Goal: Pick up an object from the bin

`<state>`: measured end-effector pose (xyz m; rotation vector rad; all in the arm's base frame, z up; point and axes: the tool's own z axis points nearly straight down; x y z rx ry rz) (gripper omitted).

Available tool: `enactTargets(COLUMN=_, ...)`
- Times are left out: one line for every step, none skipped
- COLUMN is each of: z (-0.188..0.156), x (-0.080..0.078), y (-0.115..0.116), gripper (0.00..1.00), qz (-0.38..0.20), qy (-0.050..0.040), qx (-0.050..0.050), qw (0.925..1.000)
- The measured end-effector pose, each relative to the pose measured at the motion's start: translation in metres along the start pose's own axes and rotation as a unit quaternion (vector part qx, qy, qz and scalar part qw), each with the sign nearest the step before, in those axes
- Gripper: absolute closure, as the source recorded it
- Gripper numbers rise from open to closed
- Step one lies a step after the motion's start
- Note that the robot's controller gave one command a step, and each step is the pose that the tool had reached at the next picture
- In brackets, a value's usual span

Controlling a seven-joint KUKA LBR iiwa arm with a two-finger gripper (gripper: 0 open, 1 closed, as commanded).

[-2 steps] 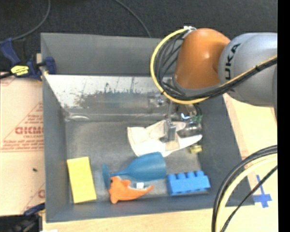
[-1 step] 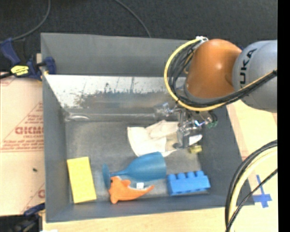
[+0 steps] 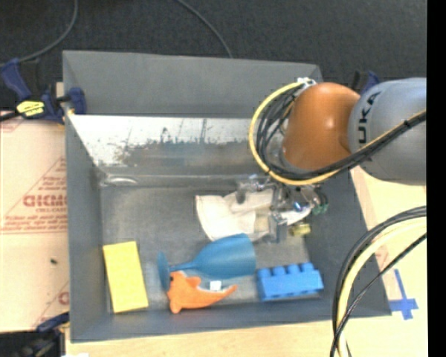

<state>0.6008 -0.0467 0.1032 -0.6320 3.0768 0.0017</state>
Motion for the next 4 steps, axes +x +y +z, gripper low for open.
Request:
enactTargets(z=0.030, x=-0.017, y=0.006, gripper=1.00, qz=0.019, qy=-0.0094, qx=0.004, qw=0.9998)
enactTargets(z=0.030, x=-0.017, y=0.006, gripper=1.00, qz=0.019, qy=-0.0094, qx=0.004, qw=0.9998)
enactTargets(z=0.030, x=-0.033, y=-0.014, gripper=1.00, qz=-0.107, qy=-0.0118, qx=0.005, qw=0.9942)
enactTargets(z=0.030, x=-0.033, y=-0.014, gripper=1.00, qz=-0.107, qy=-0.0119, qx=0.005, qw=0.9942)
